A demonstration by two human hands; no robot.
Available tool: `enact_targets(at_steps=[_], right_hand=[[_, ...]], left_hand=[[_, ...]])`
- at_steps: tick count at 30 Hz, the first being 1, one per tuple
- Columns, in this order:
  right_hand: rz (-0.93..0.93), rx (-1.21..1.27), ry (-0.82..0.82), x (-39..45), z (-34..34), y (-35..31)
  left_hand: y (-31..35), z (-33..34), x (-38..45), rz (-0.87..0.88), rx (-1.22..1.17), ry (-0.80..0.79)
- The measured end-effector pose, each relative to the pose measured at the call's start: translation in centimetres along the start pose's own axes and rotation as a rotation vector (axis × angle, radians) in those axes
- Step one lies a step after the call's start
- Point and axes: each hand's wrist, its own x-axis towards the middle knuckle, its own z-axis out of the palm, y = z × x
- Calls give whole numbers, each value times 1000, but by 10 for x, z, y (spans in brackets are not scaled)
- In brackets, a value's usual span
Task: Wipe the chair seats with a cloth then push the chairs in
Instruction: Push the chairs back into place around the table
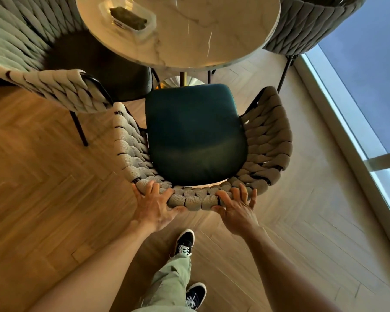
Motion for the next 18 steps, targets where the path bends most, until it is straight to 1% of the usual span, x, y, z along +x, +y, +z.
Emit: enact_targets(at_steps=[3, 9, 11, 14, 16, 18], right_hand=[[8, 13, 7, 14, -8, -2], [29, -1, -32, 17, -16, -8], [26, 16, -45, 16, -20, -8], [21, 45, -73, 15, -28, -10], [19, 95, -95, 15, -35, -9], [-3, 170, -60, 13, -40, -2]], left_hand=[[-4, -4, 13, 4, -25, 23], [-8, -9, 19, -6, -35, -3], [-5, -15, 18, -11, -42, -38], [-5, -18, 19, -27, -81, -129], [-4, -19, 22, -47, -71, -156], [4, -23, 25, -81, -37, -172]])
